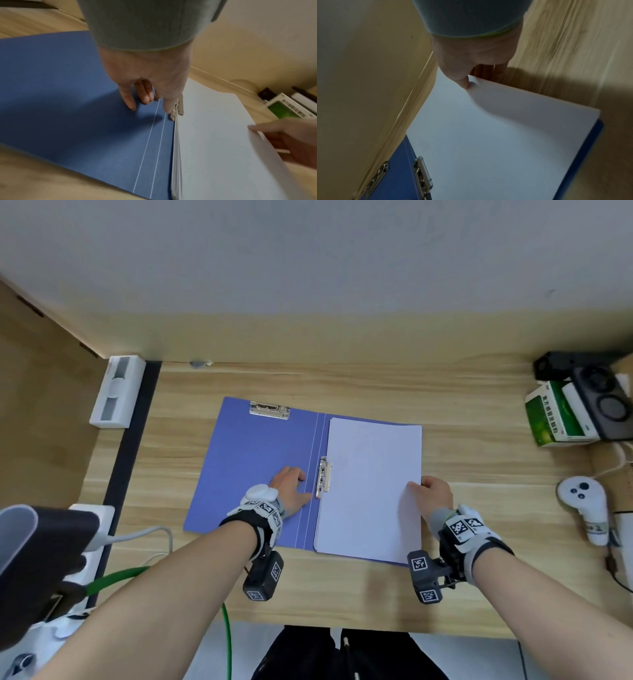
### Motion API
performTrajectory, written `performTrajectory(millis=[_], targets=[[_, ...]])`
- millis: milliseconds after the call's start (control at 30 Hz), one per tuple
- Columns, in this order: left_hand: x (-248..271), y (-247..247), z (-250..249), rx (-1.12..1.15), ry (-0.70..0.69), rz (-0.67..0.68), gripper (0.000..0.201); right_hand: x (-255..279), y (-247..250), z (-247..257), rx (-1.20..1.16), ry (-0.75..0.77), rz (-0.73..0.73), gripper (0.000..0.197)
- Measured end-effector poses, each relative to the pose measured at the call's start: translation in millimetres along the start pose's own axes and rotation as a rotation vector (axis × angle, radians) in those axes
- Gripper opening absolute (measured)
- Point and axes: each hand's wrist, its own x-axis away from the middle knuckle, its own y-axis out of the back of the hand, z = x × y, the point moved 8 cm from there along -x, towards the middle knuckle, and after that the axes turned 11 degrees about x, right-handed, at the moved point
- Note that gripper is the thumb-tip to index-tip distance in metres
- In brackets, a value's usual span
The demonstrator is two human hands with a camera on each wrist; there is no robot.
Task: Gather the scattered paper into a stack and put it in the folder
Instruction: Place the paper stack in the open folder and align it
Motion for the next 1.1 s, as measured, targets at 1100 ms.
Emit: performTrajectory(millis=[1100], targets=[[90.7,122.5,130.1,0.029,0.649,-0.297,0.075,63.4,-11.6,-55.2,-0.089,-0.039,-0.045,0.016]])
